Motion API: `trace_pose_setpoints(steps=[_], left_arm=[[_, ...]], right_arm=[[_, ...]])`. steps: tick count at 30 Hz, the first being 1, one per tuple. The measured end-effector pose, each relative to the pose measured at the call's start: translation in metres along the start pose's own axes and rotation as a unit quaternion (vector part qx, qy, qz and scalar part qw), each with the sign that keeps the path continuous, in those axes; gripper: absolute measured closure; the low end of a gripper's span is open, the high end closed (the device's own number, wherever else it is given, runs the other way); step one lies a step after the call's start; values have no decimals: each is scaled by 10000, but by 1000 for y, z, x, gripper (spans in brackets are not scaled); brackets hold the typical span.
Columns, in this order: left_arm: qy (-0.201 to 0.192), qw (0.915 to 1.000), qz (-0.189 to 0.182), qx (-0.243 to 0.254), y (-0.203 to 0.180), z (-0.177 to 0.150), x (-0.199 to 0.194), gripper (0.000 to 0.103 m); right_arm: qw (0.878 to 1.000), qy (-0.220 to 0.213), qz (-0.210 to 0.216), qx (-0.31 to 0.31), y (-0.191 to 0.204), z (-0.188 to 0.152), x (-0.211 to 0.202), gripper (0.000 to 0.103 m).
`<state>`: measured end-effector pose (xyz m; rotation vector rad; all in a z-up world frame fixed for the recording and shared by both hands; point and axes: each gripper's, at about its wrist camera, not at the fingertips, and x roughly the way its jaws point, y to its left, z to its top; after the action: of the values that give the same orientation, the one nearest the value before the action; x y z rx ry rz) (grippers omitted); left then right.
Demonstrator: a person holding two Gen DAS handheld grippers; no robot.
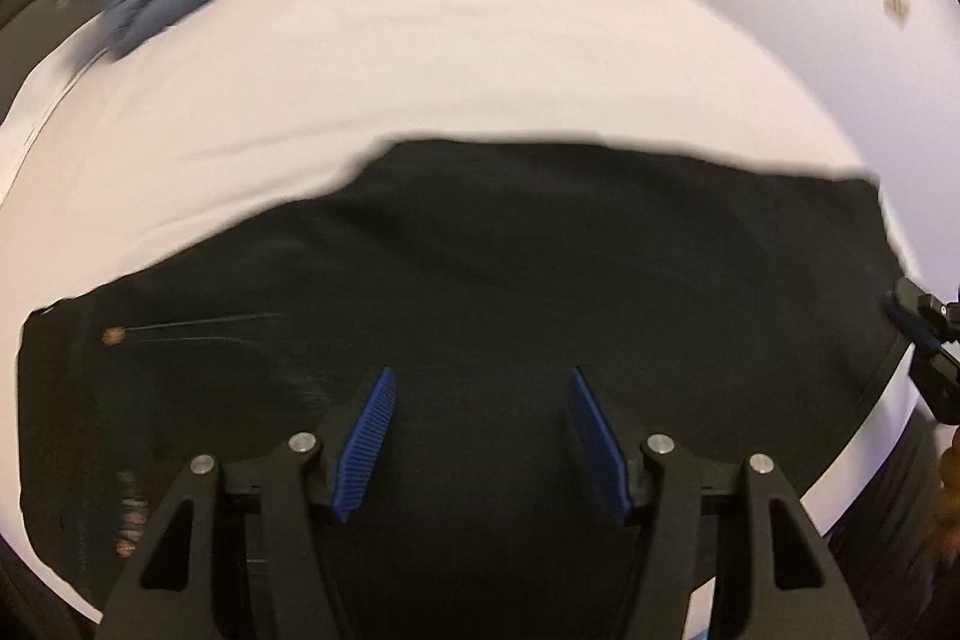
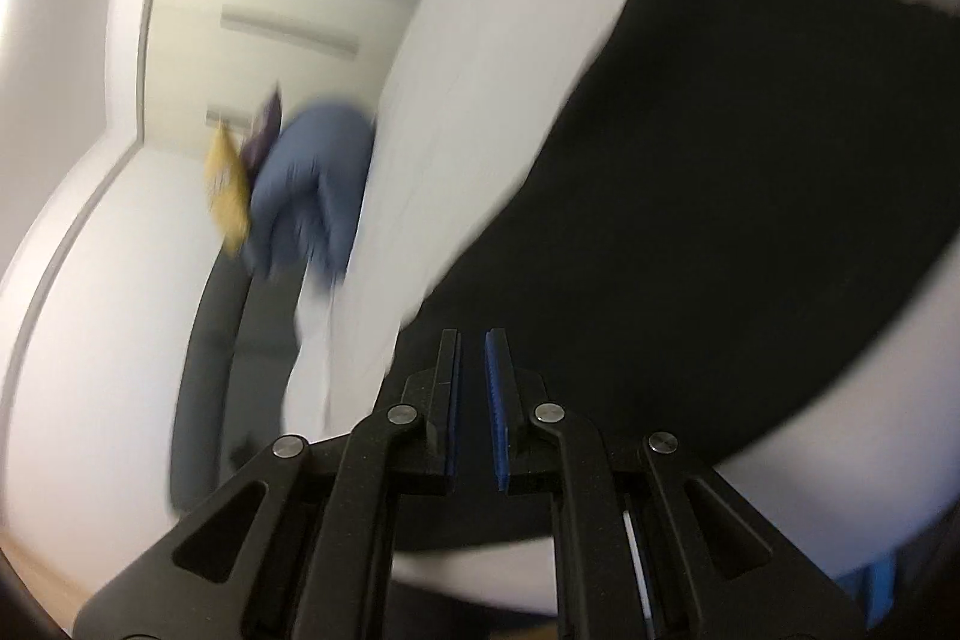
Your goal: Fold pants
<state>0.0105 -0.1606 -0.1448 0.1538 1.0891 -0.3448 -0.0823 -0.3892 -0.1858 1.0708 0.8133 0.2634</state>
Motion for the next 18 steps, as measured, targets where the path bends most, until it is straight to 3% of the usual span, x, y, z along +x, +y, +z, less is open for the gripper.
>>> trace_pose_setpoints(steps=[3,5,7,10,11,12,14,15,16,18], left_arm=[[282,9996,67,6,-15,-2,25,40],[276,9996,42,-22,-17,-1,27,39],[305,9995,-2,-19,-13,-1,26,39],[290,9996,-11,27,-13,-1,27,39],[284,9996,-9,20,-15,0,28,39],[282,9996,-11,3,-15,0,27,39],[274,9996,-6,-16,-21,1,29,39],[269,9996,-3,-16,-15,-2,26,39],[268,9996,7,-16,-19,0,28,39],[270,9996,18,-18,-9,-3,23,39]], right_arm=[[9988,353,-318,110,-13,-22,30,93],[9981,182,-413,417,-35,-29,31,94],[9970,-189,-394,631,-44,-38,35,94],[9848,-1175,-910,903,-70,-21,-26,93],[9748,-1612,-1110,1074,-76,-18,-59,92],[9683,-1849,-1269,1100,-76,-17,-78,85],[9566,-2265,-1529,1009,-74,-5,-130,52],[9523,-2423,-1548,1020,-73,-9,-144,19],[9482,-2574,-1532,1056,-69,-16,-157,3],[9538,-2540,-1273,973,-60,-29,-160,3]])
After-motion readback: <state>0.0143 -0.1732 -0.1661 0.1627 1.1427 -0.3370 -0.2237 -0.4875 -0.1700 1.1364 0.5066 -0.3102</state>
